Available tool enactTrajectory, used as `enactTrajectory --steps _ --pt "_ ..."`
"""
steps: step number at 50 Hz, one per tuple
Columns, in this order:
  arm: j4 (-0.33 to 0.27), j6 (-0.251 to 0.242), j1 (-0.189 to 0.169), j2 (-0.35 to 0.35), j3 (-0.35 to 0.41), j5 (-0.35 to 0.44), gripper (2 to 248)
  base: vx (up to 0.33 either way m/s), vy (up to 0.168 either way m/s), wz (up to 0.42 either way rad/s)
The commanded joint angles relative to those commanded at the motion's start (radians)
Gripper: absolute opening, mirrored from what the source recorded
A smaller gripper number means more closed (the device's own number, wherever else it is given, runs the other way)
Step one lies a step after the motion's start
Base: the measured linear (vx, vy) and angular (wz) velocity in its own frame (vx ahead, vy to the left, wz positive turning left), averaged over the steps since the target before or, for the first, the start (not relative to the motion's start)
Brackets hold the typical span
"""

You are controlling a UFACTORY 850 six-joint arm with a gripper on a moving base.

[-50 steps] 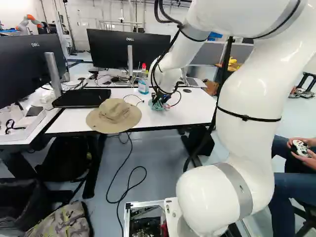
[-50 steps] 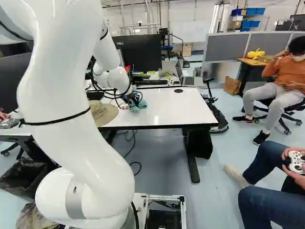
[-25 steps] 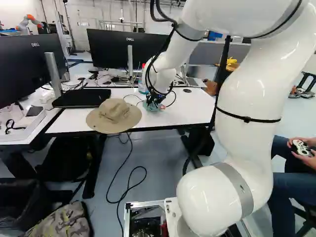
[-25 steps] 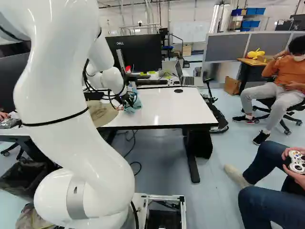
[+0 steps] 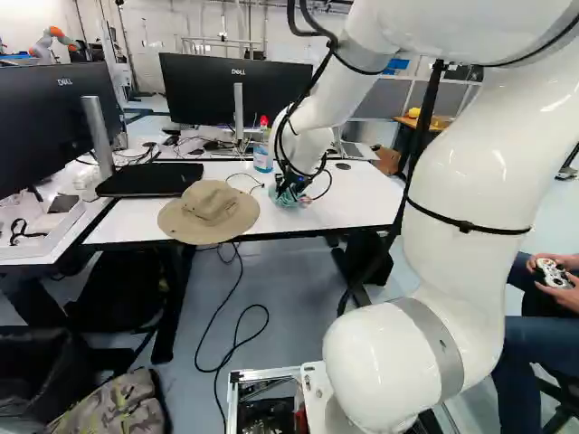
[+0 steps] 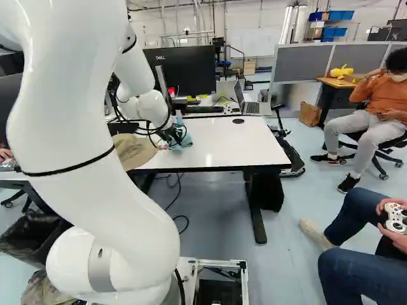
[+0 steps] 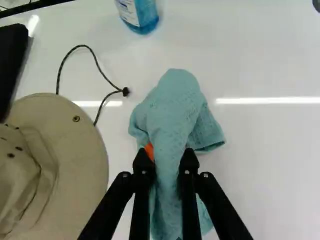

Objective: Clean the table with the green towel

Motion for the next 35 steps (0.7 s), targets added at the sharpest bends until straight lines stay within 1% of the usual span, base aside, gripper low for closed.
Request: enactTrajectory --steps 13,35 --pt "0.000 0.000 0.000 0.005 0.001 0.000 62 0.000 0.000 0.000" --pt "0.000 0.000 0.000 0.071 0.016 -0.006 62 0.000 0.000 0.000"
